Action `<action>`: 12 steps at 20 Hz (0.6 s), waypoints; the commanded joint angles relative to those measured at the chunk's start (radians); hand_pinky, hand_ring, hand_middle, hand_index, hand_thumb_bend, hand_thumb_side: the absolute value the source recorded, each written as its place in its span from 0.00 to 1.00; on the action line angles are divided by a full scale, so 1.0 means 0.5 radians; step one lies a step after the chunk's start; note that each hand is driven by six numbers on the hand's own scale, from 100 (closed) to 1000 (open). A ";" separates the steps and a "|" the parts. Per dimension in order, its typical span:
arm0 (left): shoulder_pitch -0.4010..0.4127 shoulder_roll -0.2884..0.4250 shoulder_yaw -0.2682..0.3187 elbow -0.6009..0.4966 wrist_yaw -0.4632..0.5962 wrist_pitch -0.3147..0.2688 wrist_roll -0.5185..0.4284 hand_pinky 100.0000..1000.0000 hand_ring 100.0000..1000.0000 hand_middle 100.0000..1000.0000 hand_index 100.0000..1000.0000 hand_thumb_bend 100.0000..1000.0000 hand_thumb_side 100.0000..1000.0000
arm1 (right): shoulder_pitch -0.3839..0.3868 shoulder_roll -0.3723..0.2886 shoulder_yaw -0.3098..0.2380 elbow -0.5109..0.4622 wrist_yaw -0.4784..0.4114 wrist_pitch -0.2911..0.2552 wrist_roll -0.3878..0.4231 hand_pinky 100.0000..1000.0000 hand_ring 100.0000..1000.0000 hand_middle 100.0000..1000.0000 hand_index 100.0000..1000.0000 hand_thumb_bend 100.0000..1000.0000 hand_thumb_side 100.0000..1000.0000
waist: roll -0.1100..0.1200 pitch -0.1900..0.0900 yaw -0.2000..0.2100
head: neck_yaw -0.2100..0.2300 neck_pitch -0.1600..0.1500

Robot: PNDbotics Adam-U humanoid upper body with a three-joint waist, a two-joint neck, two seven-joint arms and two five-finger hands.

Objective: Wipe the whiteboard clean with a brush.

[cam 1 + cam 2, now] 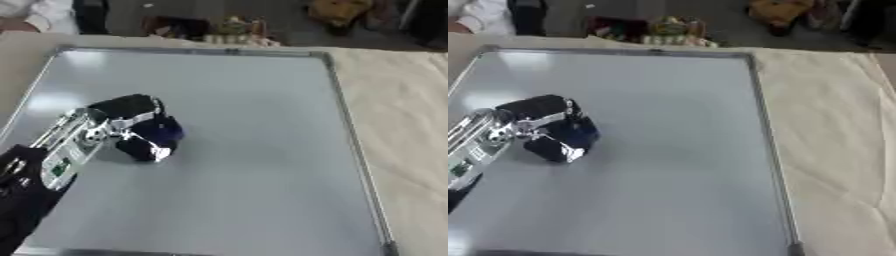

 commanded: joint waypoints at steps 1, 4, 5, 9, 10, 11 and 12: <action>-0.015 0.073 -0.036 -0.130 0.022 0.006 0.010 0.29 0.30 0.01 0.07 0.00 0.31 | -0.020 -0.032 -0.008 -0.027 -0.008 0.004 0.003 0.84 0.83 0.66 0.82 0.00 1.00 | 0.001 -0.049 0.002 | -0.005 -0.010; 0.018 0.100 -0.068 -0.238 0.021 0.023 0.023 0.29 0.29 0.00 0.07 0.00 0.31 | -0.015 -0.031 -0.008 -0.027 -0.007 0.005 0.004 0.84 0.83 0.66 0.82 0.00 1.00 | 0.001 -0.054 0.006 | -0.006 -0.005; 0.024 0.106 -0.074 -0.264 0.026 0.034 0.020 0.29 0.29 0.00 0.07 0.00 0.31 | -0.014 -0.030 -0.008 -0.027 -0.007 0.005 0.004 0.84 0.83 0.66 0.82 0.00 1.00 | 0.001 -0.055 0.006 | -0.006 -0.004; 0.040 0.133 -0.152 -0.402 0.063 -0.002 -0.006 0.29 0.29 0.01 0.07 0.00 0.30 | -0.010 -0.027 -0.007 -0.027 -0.007 0.008 0.005 0.84 0.83 0.66 0.82 0.00 1.00 | 0.006 -0.062 0.006 | -0.003 0.002; 0.047 0.145 -0.169 -0.449 0.071 -0.015 -0.016 0.29 0.30 0.01 0.07 0.00 0.30 | -0.009 -0.027 -0.007 -0.027 -0.007 0.008 0.005 0.84 0.83 0.66 0.82 0.00 1.00 | 0.006 -0.063 0.006 | -0.003 0.003; 0.051 0.157 -0.193 -0.495 0.080 -0.027 -0.035 0.29 0.30 0.01 0.07 0.00 0.30 | -0.008 -0.027 -0.006 -0.027 -0.007 0.008 0.006 0.84 0.83 0.66 0.82 0.00 1.00 | 0.007 -0.064 0.006 | -0.003 0.005; 0.056 0.171 -0.219 -0.538 0.089 -0.033 -0.059 0.30 0.30 0.02 0.07 0.00 0.30 | -0.007 -0.028 -0.006 -0.027 -0.007 0.009 0.006 0.84 0.83 0.66 0.82 0.00 1.00 | 0.007 -0.066 0.006 | -0.002 0.007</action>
